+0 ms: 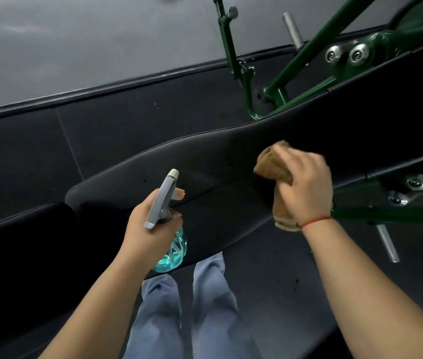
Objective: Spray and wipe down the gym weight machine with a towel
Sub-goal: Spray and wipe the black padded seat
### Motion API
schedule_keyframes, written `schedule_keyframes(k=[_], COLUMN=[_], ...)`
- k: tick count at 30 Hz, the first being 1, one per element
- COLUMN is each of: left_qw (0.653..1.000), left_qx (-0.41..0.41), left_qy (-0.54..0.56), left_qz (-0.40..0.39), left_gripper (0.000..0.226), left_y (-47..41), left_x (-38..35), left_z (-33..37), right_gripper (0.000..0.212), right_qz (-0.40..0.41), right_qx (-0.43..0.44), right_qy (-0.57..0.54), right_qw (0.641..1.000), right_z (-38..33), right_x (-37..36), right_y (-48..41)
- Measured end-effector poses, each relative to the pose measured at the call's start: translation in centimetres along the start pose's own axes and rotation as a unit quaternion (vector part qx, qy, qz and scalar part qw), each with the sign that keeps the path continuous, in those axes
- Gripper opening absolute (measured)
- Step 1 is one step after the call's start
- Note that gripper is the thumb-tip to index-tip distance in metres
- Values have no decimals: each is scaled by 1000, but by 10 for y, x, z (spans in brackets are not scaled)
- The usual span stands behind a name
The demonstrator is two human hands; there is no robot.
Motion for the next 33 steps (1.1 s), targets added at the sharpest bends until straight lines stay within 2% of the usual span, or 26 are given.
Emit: schedule_keyframes(k=[4,6,9,12,14,16,18,21,24,26,29,33], left_qw=[1000,1000,999,999,999,999,998,997,996,995,993,993], left_qx=[12,19,31,30,20,20,28,39,51,59,60,58], left_qy=[8,10,12,23,26,25,24,32,45,55,69,71], left_qz=[2,5,9,20,28,35,43,55,61,66,74,75], left_gripper=[40,41,41,41,40,40,40,41,40,39,40,40], left_y=[-5,-6,-8,-9,-8,-7,-4,-1,-1,-3,-5,-10], left_x=[-3,-6,-9,-8,-6,-2,3,7,4,2,0,1], left_z=[-15,-21,-27,-27,-23,-22,-24,-29,-33,-35,-35,-33], right_gripper=[61,63,72,80,78,72,68,70,66,56,41,41], right_qz=[128,149,84,-46,-121,-164,-164,-67,1,-4,-32,-98], right_qx=[-189,-222,-178,-41,35,63,80,76,-47,-106,-57,-20], right_qy=[-35,-22,-5,-2,-6,-23,-31,12,43,58,77,53], right_qw=[973,963,980,998,992,984,983,995,998,993,995,994], right_z=[20,3,-34,-85,-112,-119,-112,-86,-45,-39,-69,-106], right_x=[8,-7,-42,-91,-116,-122,-109,-69,-37,-41,-71,-109], right_y=[-16,-15,-18,-13,-7,-13,-29,-69,-109,-122,-117,-111])
Point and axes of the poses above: each hand's wrist, its own y-axis away from the middle knuckle, its own x-axis out of the back of the hand, z = x × y, the point moved 8 cm from there along -y, towards the middle knuckle, and after that the axes turned 7 degrees about -y, right-handed, at the moved point
